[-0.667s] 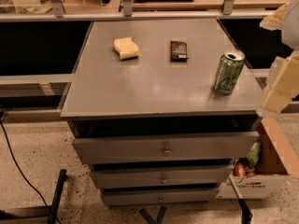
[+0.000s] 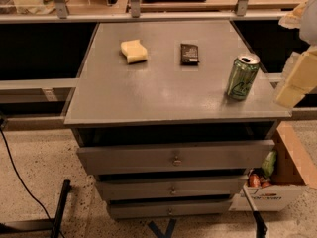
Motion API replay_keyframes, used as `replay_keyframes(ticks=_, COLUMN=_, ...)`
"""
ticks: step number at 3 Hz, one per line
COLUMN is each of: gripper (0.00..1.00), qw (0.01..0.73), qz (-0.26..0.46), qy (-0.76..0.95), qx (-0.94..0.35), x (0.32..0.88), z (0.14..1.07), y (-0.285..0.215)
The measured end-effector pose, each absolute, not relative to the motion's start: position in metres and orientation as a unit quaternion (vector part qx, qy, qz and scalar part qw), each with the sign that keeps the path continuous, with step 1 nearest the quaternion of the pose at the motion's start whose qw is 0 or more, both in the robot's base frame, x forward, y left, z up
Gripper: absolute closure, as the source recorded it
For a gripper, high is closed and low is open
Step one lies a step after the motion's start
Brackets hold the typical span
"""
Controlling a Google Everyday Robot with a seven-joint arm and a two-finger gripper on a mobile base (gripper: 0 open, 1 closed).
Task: Knock green can over
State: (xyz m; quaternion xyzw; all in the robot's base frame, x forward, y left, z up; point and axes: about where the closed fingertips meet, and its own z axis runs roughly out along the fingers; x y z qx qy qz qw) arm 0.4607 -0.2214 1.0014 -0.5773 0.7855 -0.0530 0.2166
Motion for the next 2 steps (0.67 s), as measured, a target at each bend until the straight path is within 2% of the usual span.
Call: replay_keyframes(ticks=2, gripper=0.0, qw=0.262, qz=-0.01, qy=0.799, qx=-0.541, x=0.51, z=0.987, y=-0.239)
